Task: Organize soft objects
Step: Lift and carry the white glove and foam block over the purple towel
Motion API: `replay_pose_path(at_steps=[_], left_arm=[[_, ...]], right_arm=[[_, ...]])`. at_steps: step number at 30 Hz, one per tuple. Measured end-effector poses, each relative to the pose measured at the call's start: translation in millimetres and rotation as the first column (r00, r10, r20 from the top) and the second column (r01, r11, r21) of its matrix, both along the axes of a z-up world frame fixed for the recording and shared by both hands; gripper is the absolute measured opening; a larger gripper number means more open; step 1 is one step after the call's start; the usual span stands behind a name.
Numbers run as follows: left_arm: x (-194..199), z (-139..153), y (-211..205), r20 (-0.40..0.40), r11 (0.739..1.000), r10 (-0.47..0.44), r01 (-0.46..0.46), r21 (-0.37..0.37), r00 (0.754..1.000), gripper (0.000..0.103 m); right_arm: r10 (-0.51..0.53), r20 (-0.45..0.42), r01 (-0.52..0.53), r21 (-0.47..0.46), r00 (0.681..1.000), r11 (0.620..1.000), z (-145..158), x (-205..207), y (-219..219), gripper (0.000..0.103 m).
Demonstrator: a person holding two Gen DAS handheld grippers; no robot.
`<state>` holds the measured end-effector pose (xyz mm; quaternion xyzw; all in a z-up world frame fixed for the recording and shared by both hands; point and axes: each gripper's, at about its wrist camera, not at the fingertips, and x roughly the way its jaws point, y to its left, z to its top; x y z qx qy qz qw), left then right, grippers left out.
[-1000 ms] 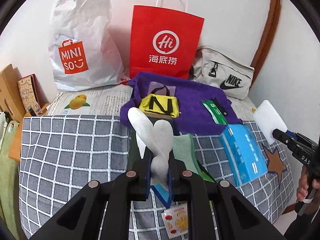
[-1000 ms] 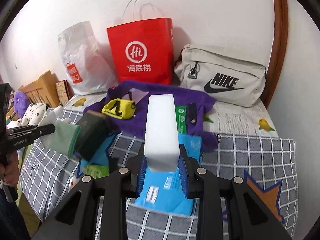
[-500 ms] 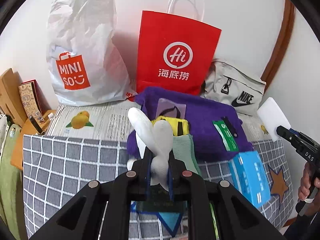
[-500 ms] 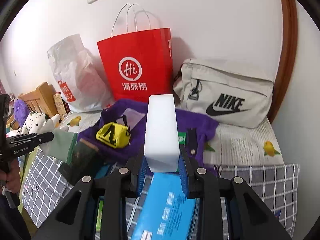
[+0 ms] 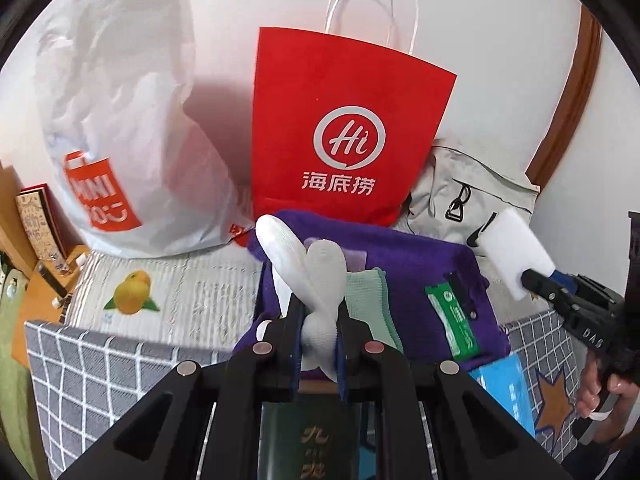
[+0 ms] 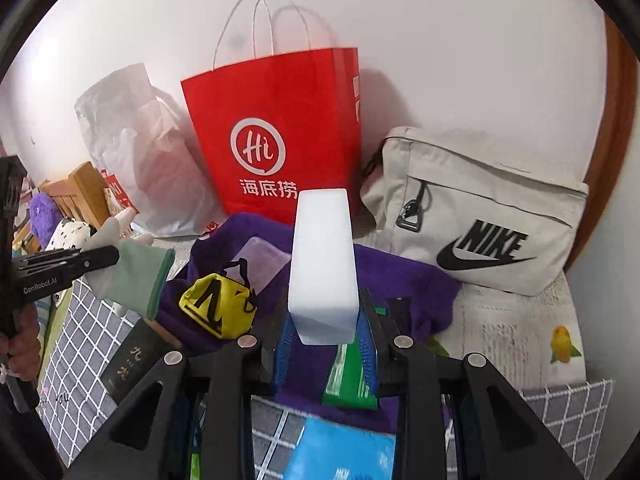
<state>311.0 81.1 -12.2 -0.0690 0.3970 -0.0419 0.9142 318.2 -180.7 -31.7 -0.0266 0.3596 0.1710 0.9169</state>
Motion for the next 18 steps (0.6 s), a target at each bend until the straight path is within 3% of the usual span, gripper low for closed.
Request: replay_pose_path(at_steps=[7,14,18], left_arm=[[32,-2,-11,-0.001,1.000,-0.009,0.009,0.000,1.000,0.013],[50,-31,-11,-0.044,0.999,-0.006,0.004,-0.034,0.999,0.013],[54,-34,-9,-0.050,1.000,-0.002,0.002,-0.017,0.999,0.013]], right_arm=[[0.005,-0.031,-0.005,0.005,1.000,1.000,-12,28,5,0.030],[0.014,-0.138,-0.014,-0.001,0.990,1.000,-50,54,11,0.030],[0.042,-0.168,-0.047,-0.029,0.985,0.998,-64,59,21,0.030]])
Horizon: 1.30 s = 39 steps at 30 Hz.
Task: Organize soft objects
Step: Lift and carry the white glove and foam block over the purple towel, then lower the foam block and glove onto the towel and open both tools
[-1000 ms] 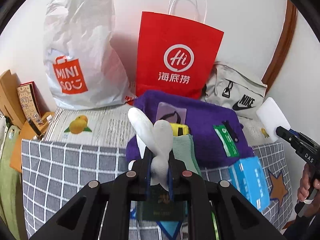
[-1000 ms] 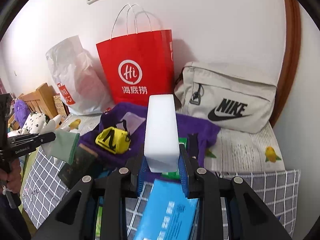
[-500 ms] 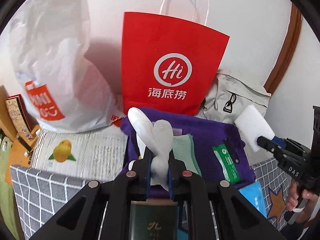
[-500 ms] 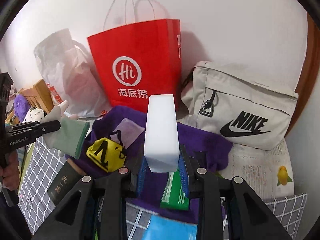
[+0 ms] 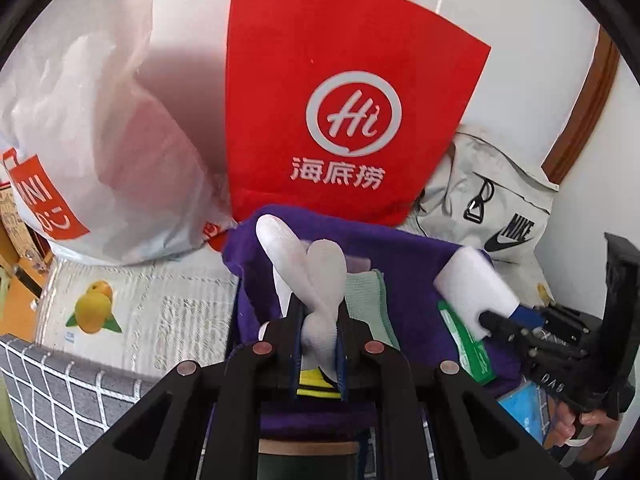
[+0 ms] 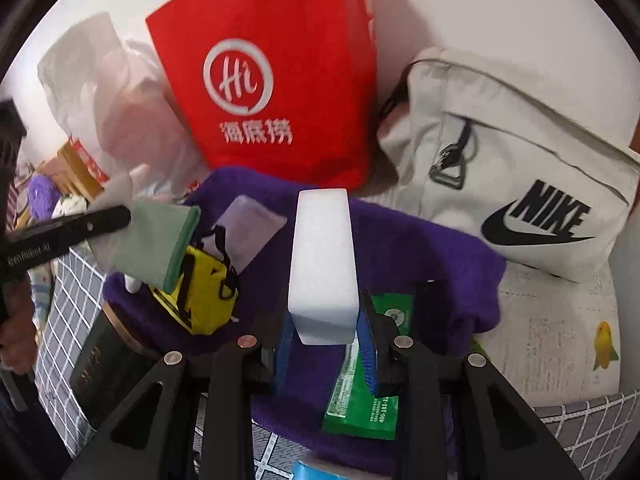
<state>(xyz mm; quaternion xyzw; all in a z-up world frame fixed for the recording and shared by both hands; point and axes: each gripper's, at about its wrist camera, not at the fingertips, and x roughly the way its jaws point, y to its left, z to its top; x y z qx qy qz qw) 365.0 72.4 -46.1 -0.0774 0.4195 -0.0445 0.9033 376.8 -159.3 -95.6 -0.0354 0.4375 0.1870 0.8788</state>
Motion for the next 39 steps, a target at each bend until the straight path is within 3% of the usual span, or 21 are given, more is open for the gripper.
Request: replay_pose_path(at_steps=[9,16,18,23,27,35,39], left_arm=[[0,-3,5,0.002,0.999,0.001,-0.001,-0.035,1.000,0.013],[-5,7,-9,0.071,0.989,-0.079,0.087,-0.117,0.994,0.013],[-5,6,-16,0.075,0.989,-0.095,0.103,-0.107,0.993,0.013],[3,-2,-15,0.060,0.991,-0.068,0.074,-0.111,0.996,0.013],[9,-11,-14,0.033,0.991,-0.055,0.059,-0.117,0.998,0.013],[16,-27,-18,-0.019,0.996,-0.052,0.051,-0.071,0.998,0.013],[19,-34,-22,-0.040,0.994,-0.064,0.061,-0.086,0.997,0.013]], right_arm=[[0.021,-0.083,-0.026,-0.049,0.996,0.998,-28,8,12,0.030],[0.041,-0.122,-0.049,-0.064,0.992,0.997,-38,10,14,0.030],[0.045,-0.129,-0.055,-0.072,0.991,0.996,-40,10,15,0.030],[0.059,-0.148,-0.070,-0.066,0.987,0.995,-45,12,17,0.031],[0.073,-0.161,-0.082,-0.052,0.984,0.995,-47,14,18,0.048],[0.082,-0.165,-0.093,-0.058,0.983,0.994,-46,13,21,0.052],[0.072,-0.134,-0.080,-0.056,0.988,0.995,-33,7,18,0.052]])
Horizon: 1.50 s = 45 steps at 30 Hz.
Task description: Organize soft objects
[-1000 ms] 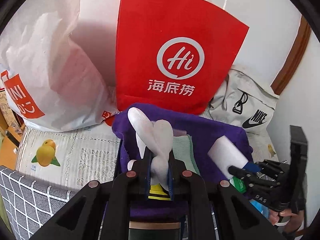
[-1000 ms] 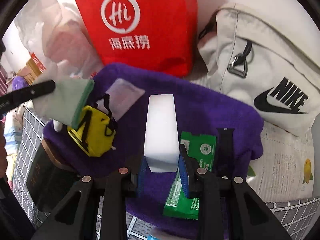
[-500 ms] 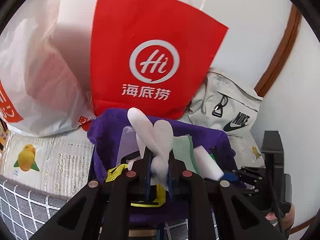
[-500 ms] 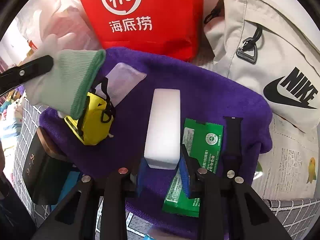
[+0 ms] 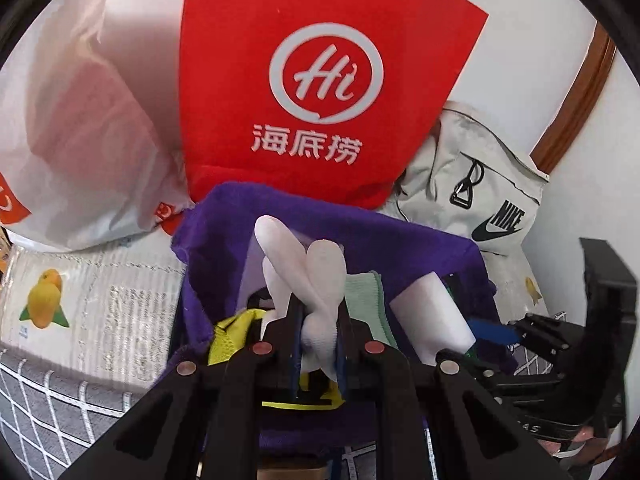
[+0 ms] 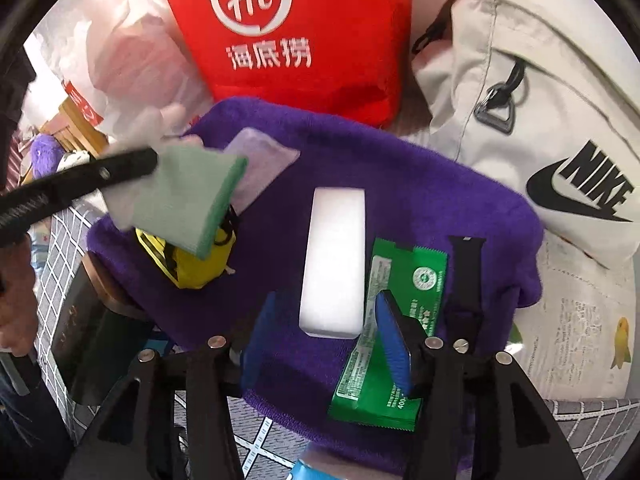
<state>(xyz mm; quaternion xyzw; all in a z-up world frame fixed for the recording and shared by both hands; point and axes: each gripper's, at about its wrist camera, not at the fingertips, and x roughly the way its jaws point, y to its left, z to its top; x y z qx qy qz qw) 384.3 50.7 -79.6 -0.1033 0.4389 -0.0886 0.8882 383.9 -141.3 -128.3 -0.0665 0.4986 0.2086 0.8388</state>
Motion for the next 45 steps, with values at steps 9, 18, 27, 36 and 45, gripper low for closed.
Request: replay_pose_path(at_steps=[9,18,27,36,45], left_arm=[[3,-10,-17,-0.029,0.998,-0.029,0.031,0.061,0.999,0.018],[1,-4,-19,-0.051,0.998,0.004,-0.001,0.070,0.999,0.056],[-10,18,-4,-0.022,0.996,0.059,-0.057,0.065,0.998,0.058],[-38,60,1,0.109,0.999,0.022,-0.025,0.028,0.994,0.059],[-97,71,-10,0.101,0.999,-0.034,0.031,0.031,0.994,0.058]], right_arm=[[-0.016,0.061,0.016,-0.001,0.998,1.000,19,-7,-12,0.052],[-0.035,0.074,0.035,0.013,0.997,0.999,21,-7,-19,0.053],[-0.033,0.107,0.031,0.014,0.994,0.999,33,-15,-20,0.053],[-0.031,0.159,0.027,0.031,0.987,0.999,58,-35,-19,0.053],[-0.039,0.201,0.033,0.034,0.979,0.999,73,-94,-17,0.053]])
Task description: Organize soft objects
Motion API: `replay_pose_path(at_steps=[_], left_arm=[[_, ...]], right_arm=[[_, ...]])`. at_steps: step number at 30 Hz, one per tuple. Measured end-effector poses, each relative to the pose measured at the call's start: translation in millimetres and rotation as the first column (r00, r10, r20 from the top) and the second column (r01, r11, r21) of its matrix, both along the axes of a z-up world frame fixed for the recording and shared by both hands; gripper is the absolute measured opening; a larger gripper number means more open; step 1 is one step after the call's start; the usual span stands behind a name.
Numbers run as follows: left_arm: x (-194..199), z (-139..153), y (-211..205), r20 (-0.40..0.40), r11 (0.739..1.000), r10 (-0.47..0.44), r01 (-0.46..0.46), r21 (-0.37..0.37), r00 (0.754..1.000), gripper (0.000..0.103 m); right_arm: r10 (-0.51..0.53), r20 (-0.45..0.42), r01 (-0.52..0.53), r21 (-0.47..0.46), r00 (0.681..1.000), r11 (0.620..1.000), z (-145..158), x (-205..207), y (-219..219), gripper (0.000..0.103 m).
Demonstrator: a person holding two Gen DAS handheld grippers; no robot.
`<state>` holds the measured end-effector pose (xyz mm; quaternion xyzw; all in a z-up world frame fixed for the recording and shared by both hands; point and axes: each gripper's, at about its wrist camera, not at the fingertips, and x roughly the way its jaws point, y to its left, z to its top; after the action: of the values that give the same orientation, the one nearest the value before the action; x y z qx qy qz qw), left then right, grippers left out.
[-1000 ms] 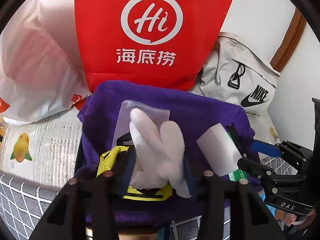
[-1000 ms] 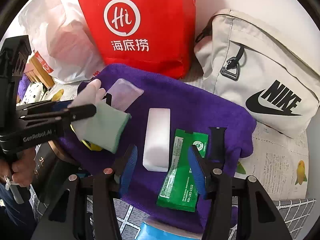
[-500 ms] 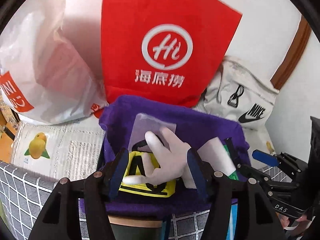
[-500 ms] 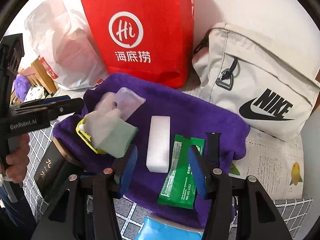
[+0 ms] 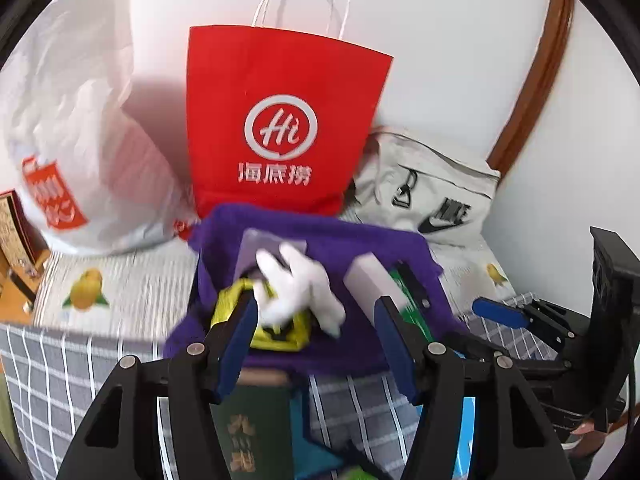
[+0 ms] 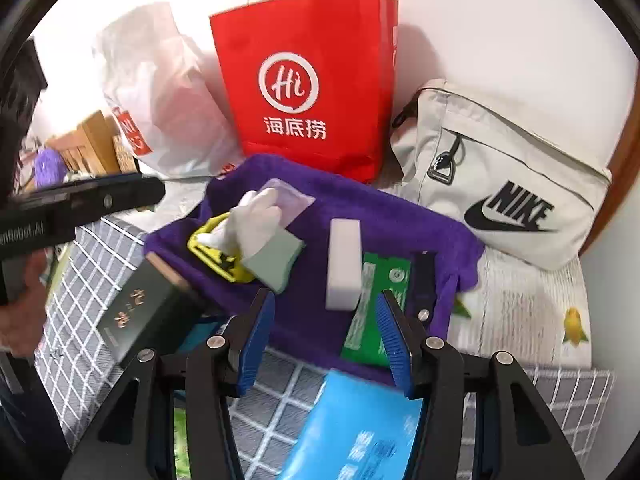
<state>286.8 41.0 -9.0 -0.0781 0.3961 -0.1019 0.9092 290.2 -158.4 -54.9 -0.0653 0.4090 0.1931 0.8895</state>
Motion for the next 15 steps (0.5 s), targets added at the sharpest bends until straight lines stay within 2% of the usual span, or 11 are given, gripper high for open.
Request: replay_pose_path(at_steps=[4,7,10,15], left_arm=[[-36,-5,5,0.021,0.999,0.026,-0.027,0.042,0.999,0.058],[-65,-11,12,0.035,0.998,0.047,-0.048,0.035,0.998,0.058],[-87,-20,17,0.010,0.998,0.060,-0.060,0.021,0.998,0.058],[-124,-42,18,-0.041,0.997,0.050,-0.047,0.067,0.998,0.058]], right_arm=[[-0.014,0.037,0.012,0.041,0.999,0.999,2,-33,2,0.053],[-0.013,0.043,0.013,0.016,0.999,1.000,-4,-60,7,0.053],[-0.005,0.034,0.005,0.000,0.999,1.000,-12,-84,12,0.053],[0.023,-0.024,-0.023,0.011,0.999,1.000,-32,-120,19,0.053]])
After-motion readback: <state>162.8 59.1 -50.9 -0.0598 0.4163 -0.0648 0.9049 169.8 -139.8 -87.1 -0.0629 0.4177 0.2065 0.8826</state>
